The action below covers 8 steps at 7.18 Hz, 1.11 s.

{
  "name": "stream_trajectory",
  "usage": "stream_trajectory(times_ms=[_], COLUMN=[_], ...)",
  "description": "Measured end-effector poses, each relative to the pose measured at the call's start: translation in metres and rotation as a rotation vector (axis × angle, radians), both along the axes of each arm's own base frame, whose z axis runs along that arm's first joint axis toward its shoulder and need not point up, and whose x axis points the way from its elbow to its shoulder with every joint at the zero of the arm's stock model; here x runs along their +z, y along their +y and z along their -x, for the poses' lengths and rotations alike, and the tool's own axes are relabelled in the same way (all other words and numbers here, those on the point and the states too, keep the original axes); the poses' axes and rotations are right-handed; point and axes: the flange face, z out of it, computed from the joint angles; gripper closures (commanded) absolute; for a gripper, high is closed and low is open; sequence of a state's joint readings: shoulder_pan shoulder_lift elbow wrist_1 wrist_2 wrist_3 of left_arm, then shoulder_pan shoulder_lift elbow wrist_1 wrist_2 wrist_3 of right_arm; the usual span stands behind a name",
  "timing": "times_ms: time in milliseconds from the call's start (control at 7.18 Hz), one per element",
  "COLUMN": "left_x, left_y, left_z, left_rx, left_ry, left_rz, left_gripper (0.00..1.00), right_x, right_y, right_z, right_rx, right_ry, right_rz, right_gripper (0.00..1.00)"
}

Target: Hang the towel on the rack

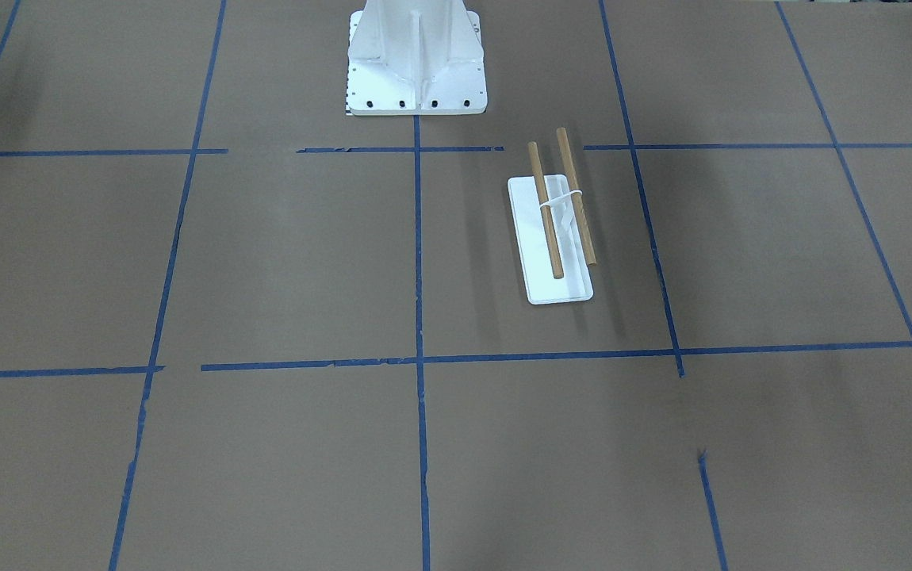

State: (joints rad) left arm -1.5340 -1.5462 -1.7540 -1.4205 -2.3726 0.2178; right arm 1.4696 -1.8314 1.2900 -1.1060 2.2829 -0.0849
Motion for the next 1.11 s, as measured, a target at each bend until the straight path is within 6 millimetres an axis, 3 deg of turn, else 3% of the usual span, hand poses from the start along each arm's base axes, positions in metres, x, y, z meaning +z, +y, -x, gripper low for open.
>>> stream_trajectory(times_ms=[279, 418, 557, 697, 836, 1115], left_x=[-0.001, -0.002, -0.006, -0.014, -0.027, -0.061], left_y=[0.000, -0.002, -0.004, -0.011, -0.022, -0.047], left_z=[0.000, 0.000, -0.001, -0.005, -0.017, -0.042], left_rx=[-0.001, -0.001, -0.002, -0.012, -0.018, -0.005], left_ry=[0.000, 0.001, 0.011, 0.026, 0.036, 0.046], left_rz=[0.000, -0.003, -0.008, -0.001, 0.006, -0.021], left_gripper=[0.00, 0.00, 0.00, 0.00, 0.00, 0.00], right_x=[0.000, -0.012, -0.039, -0.081, -0.138, -0.267], right_y=[0.002, -0.004, -0.019, -0.042, -0.070, -0.122], right_z=[0.001, 0.002, 0.001, -0.002, -0.003, 0.003], right_rx=[0.000, 0.007, 0.027, 0.061, 0.104, 0.200], right_ry=[-0.018, -0.056, -0.093, -0.110, -0.121, -0.177], right_rz=[-0.005, -0.038, -0.080, -0.099, -0.085, -0.008], right_gripper=[1.00, 1.00, 1.00, 1.00, 1.00, 1.00])
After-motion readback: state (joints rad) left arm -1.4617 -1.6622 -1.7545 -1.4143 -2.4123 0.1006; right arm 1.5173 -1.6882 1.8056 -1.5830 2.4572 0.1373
